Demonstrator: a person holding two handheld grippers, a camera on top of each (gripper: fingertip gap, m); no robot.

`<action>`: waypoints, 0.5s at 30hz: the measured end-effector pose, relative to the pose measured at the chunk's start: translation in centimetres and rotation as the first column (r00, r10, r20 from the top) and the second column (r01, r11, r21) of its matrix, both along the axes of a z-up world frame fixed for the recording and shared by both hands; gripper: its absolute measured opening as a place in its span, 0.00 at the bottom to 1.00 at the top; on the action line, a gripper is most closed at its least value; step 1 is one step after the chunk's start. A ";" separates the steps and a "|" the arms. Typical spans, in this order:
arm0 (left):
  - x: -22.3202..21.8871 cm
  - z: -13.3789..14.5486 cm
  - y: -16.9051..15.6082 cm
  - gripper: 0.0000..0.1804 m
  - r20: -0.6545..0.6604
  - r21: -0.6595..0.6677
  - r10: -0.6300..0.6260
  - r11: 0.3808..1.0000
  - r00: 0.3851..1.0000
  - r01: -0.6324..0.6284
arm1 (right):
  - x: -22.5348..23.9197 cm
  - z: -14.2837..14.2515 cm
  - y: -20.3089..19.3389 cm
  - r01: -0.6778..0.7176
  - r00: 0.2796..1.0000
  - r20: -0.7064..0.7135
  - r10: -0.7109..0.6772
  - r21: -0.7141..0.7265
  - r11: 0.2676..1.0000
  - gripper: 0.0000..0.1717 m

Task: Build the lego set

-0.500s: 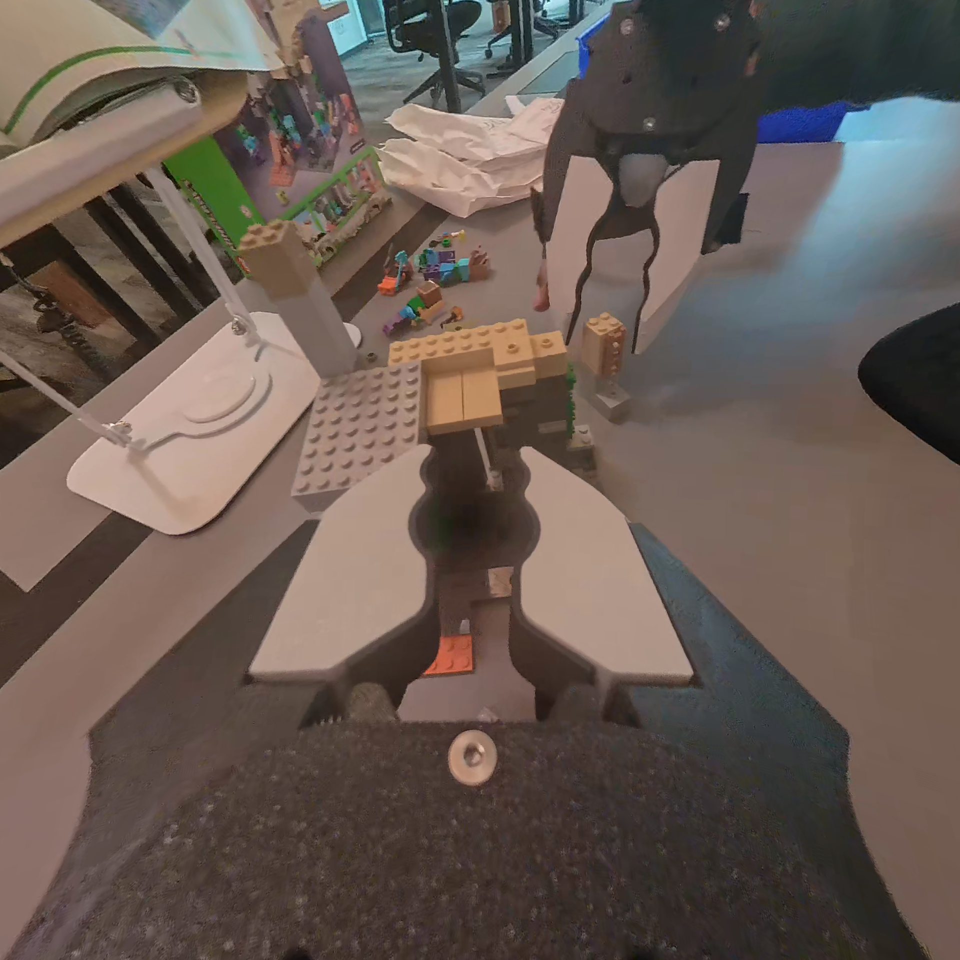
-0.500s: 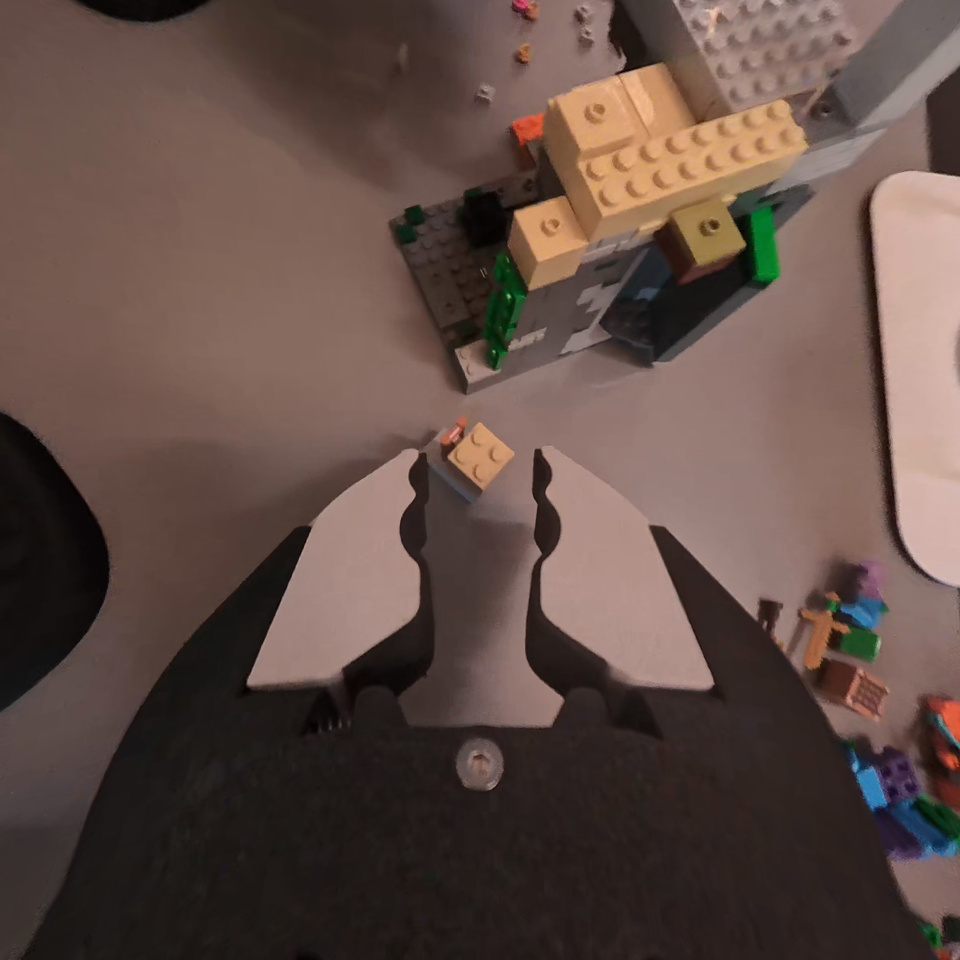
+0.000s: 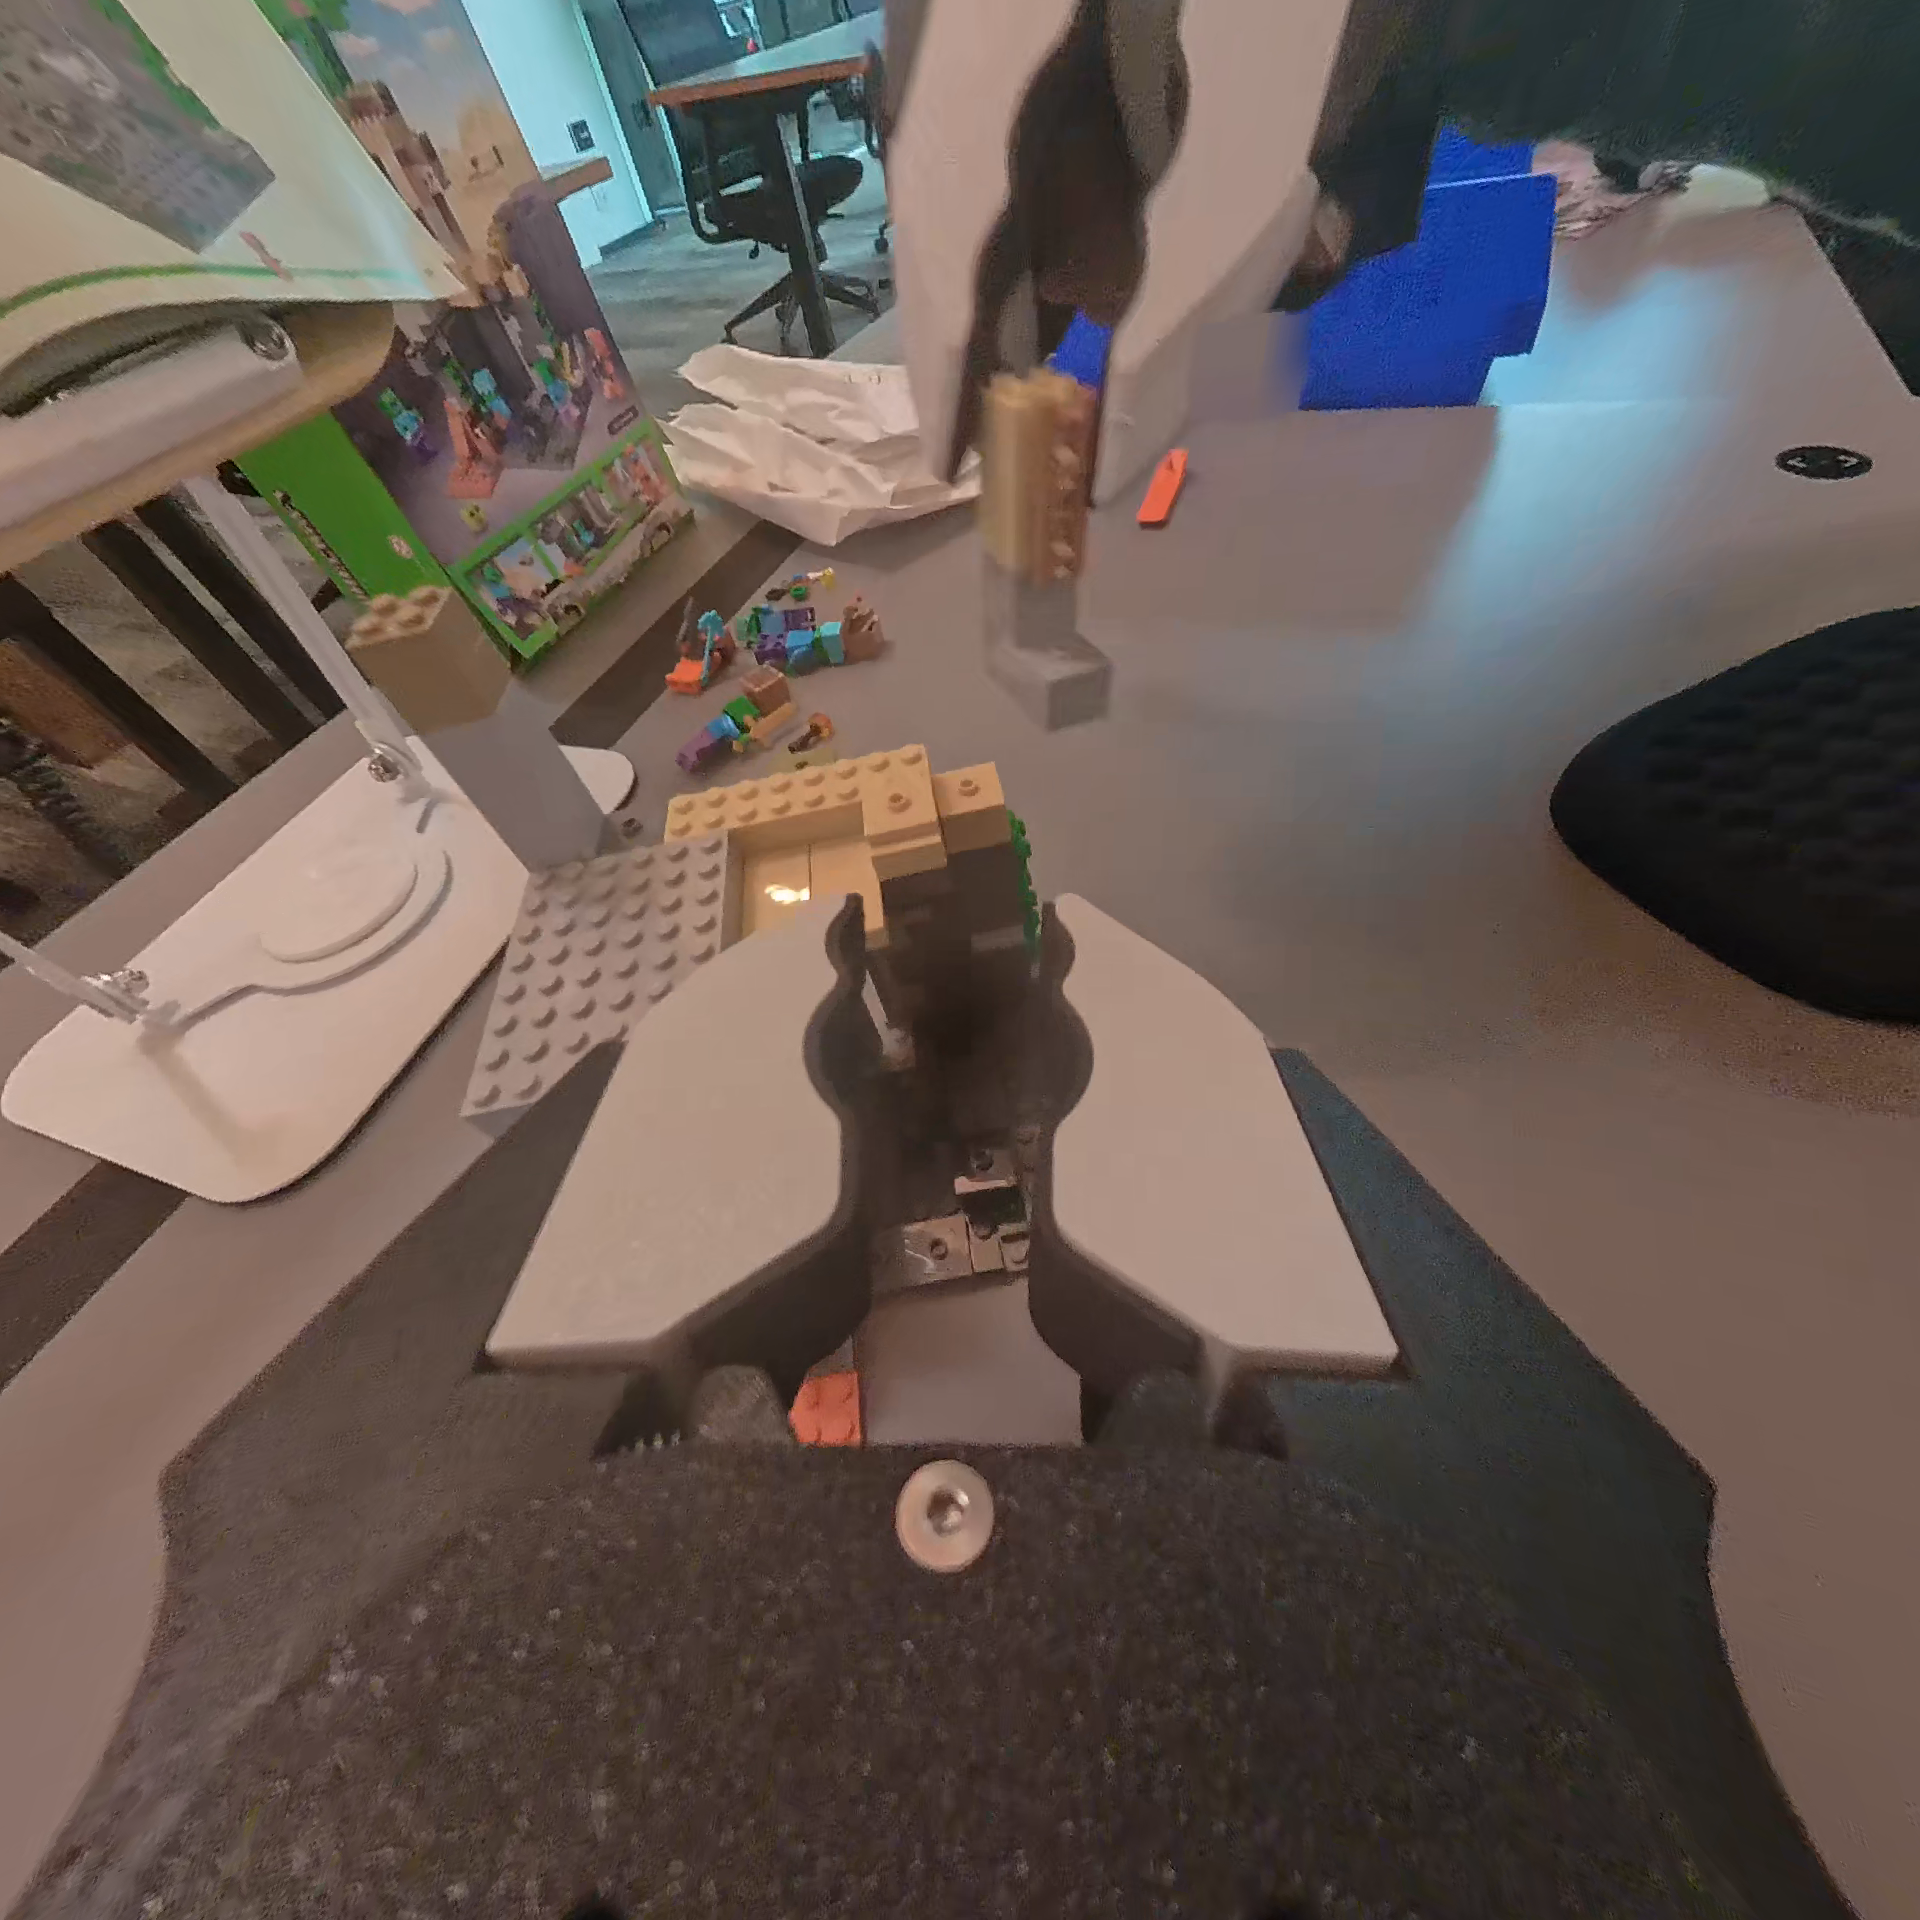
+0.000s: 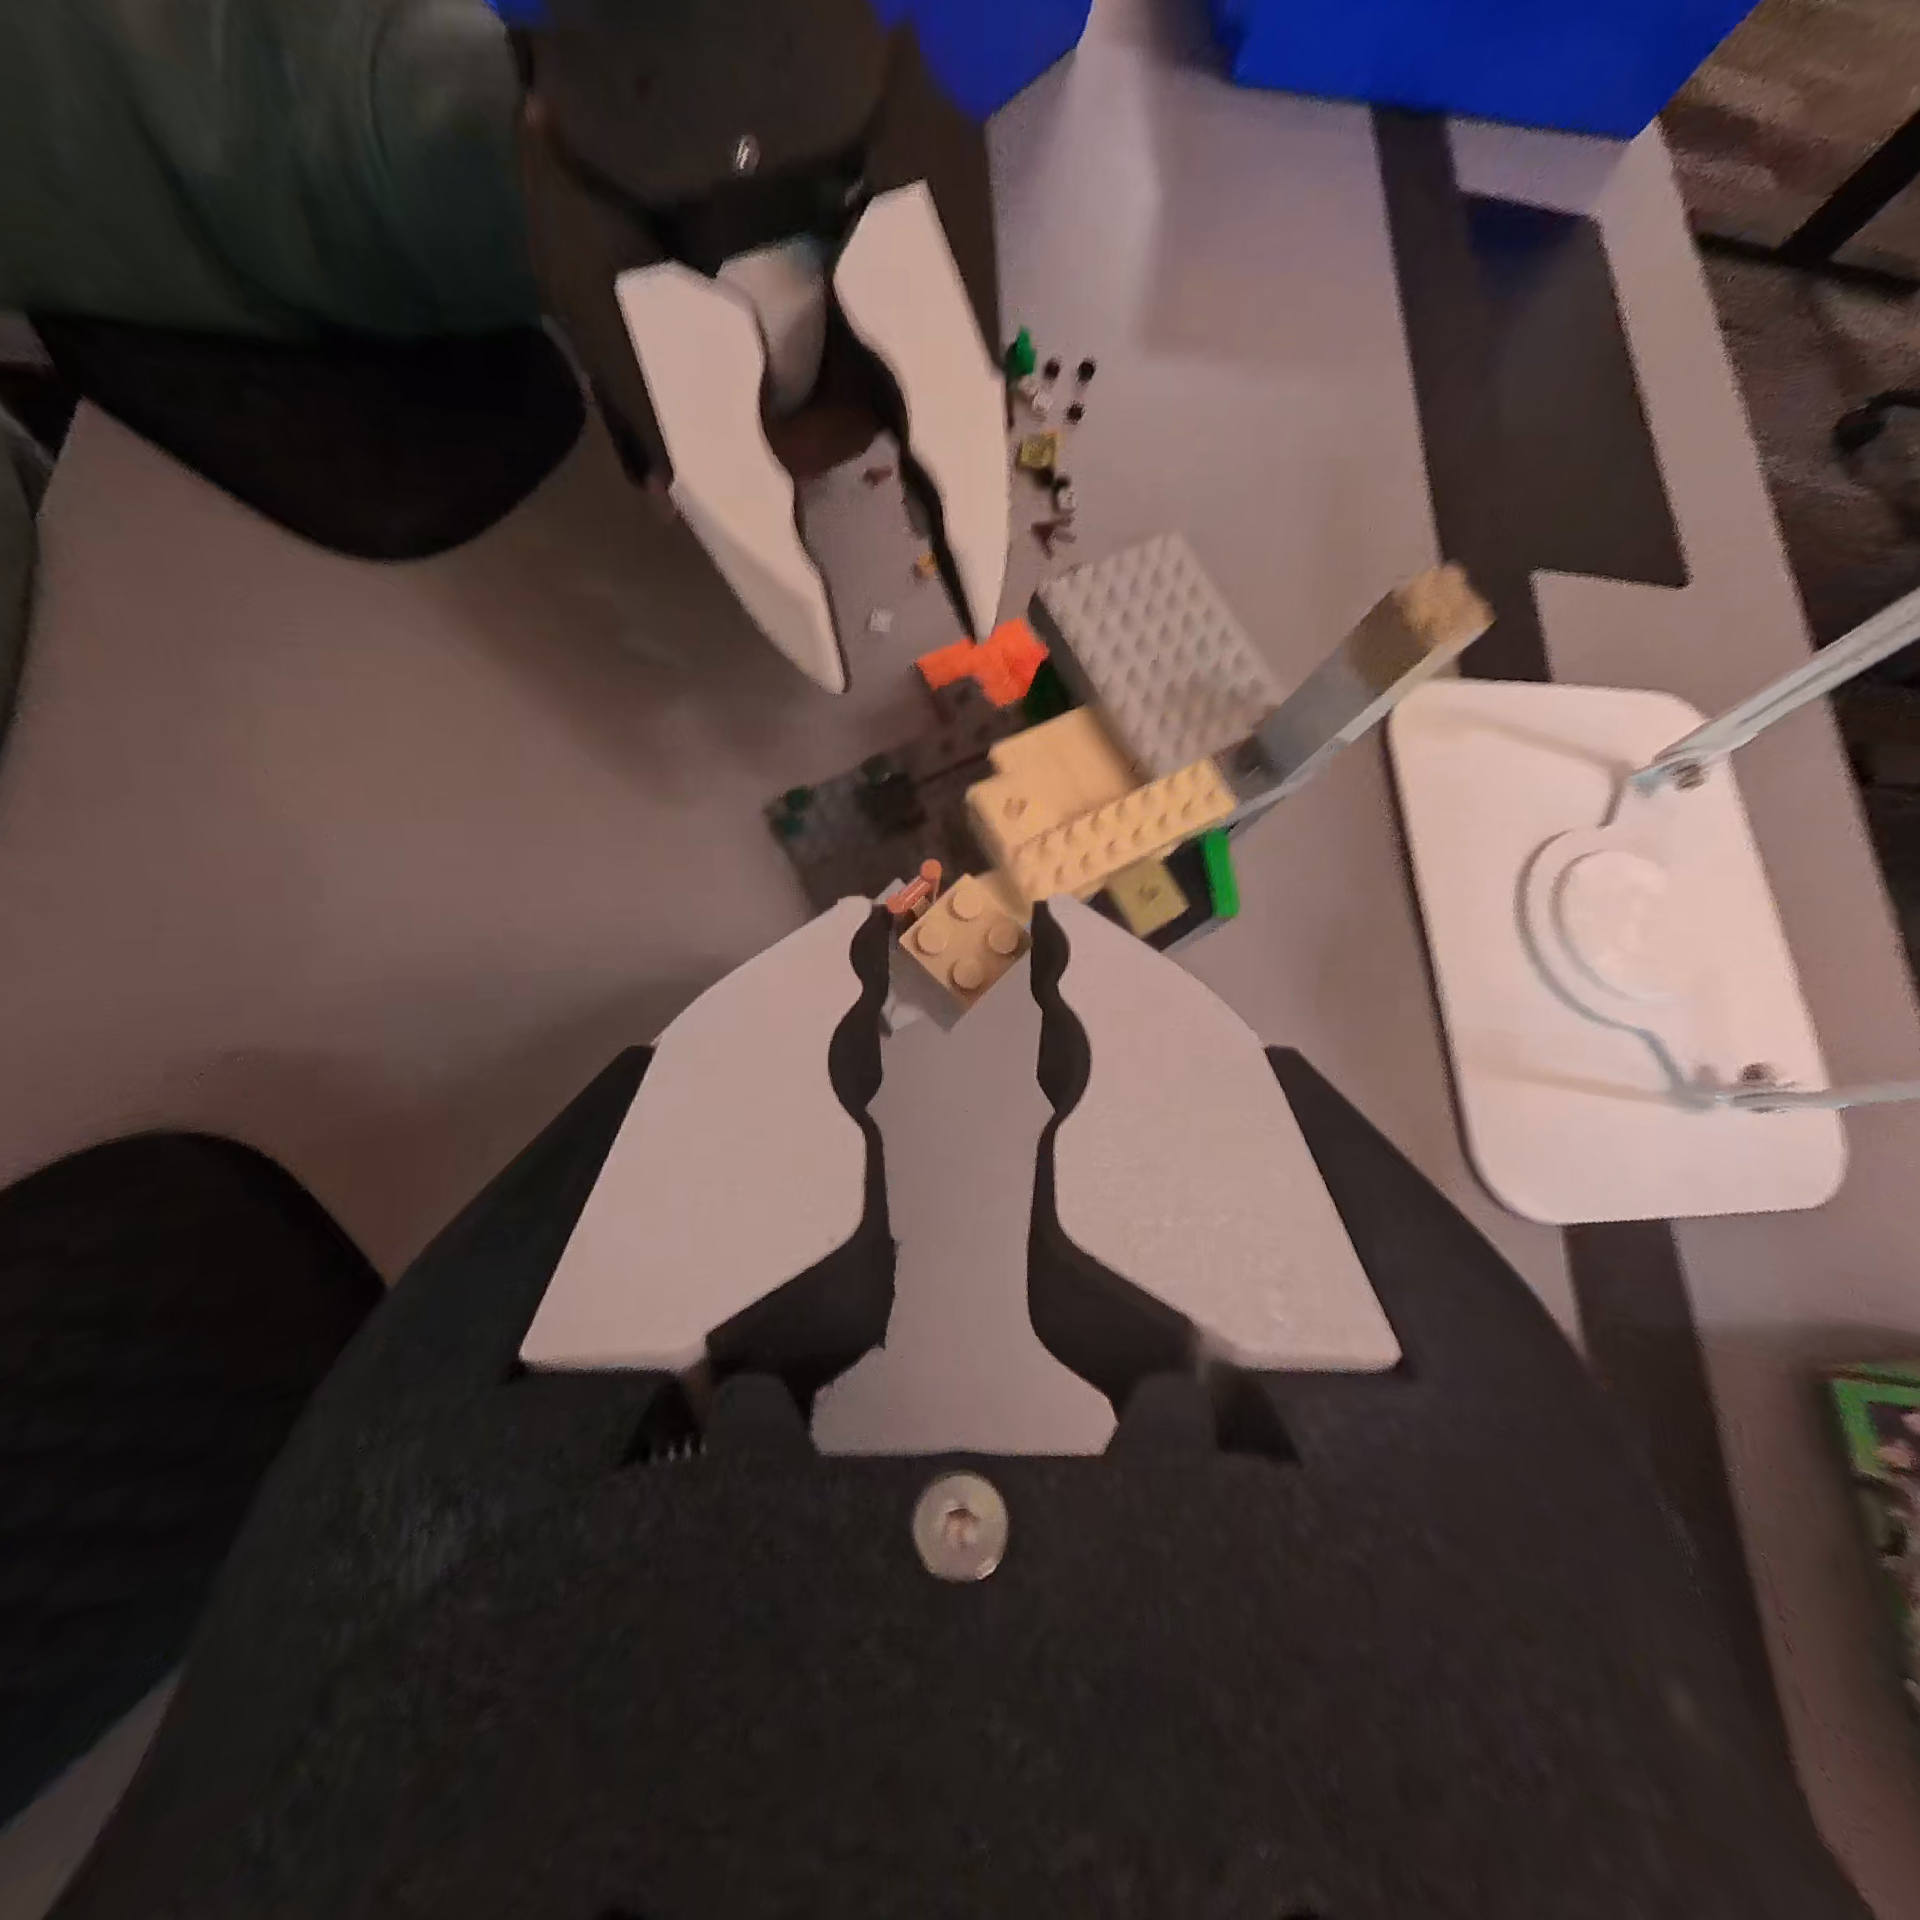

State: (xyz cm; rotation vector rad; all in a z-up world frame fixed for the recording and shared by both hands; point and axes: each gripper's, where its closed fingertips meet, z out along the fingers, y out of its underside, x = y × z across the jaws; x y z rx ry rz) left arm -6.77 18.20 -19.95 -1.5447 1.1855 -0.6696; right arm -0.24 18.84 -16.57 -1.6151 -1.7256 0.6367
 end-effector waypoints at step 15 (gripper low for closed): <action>-1.8 5.8 4.8 0.22 0.115 0.052 0.163 0.984 0.980 -0.170 | -9.5 5.4 3.7 -0.041 0.996 0.077 0.033 0.106 0.993 0.15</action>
